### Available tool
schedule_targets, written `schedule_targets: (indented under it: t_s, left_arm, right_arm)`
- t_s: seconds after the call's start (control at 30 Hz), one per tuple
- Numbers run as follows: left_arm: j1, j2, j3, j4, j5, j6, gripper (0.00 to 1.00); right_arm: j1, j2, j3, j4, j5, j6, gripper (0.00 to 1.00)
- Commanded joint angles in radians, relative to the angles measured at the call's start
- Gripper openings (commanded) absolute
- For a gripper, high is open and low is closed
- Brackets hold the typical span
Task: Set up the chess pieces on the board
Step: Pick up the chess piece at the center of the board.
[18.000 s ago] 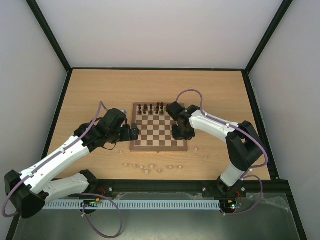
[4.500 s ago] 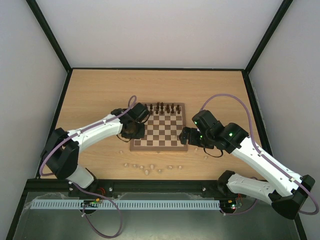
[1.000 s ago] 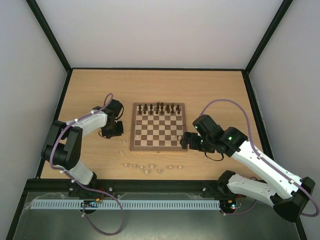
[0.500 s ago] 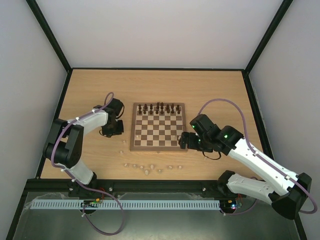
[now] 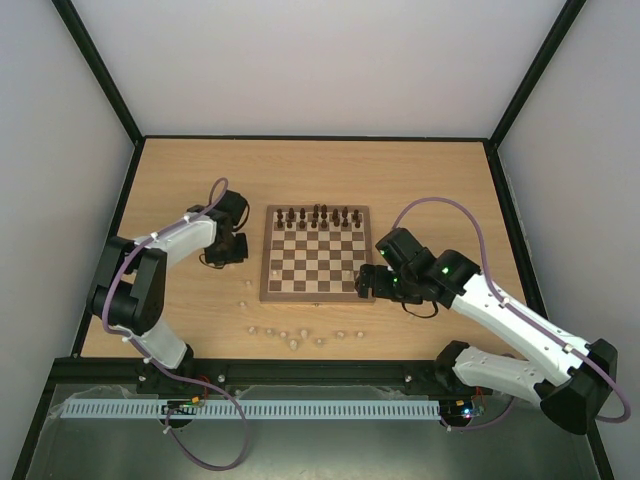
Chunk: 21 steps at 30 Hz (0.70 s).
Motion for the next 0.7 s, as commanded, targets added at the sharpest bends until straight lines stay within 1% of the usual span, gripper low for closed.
schedule_targets:
  t_s: [0.0,0.1,0.27,0.4,0.47,0.6,0.67]
  left_arm:
    - [0.004,0.009,0.023,-0.03,-0.012,0.008,0.25]
    - [0.003,0.002,0.009,-0.034,-0.006,0.008,0.25]
    - [0.003,-0.031,-0.029,-0.036,-0.001,0.003,0.32]
    - [0.004,-0.034,-0.052,-0.025,0.003,0.001,0.34]
    - [0.004,-0.03,-0.054,-0.019,0.005,0.0,0.31]
    - [0.005,-0.024,-0.04,-0.016,0.002,0.003,0.22]
    - [0.005,-0.019,-0.029,-0.019,-0.004,0.005,0.21]
  right_arm:
    - [0.004,0.011,-0.015,-0.011,-0.01,-0.01,0.99]
    - [0.004,0.012,-0.018,-0.009,-0.01,-0.011,0.99]
    - [0.004,0.012,-0.03,-0.001,-0.016,-0.01,0.99]
    - [0.004,0.012,-0.035,0.008,-0.021,-0.008,0.99]
    - [0.004,0.011,-0.034,0.006,-0.021,-0.008,0.99]
    - [0.004,0.001,-0.034,-0.004,-0.018,-0.007,0.99]
    - [0.004,-0.004,-0.037,-0.008,-0.016,-0.005,0.99]
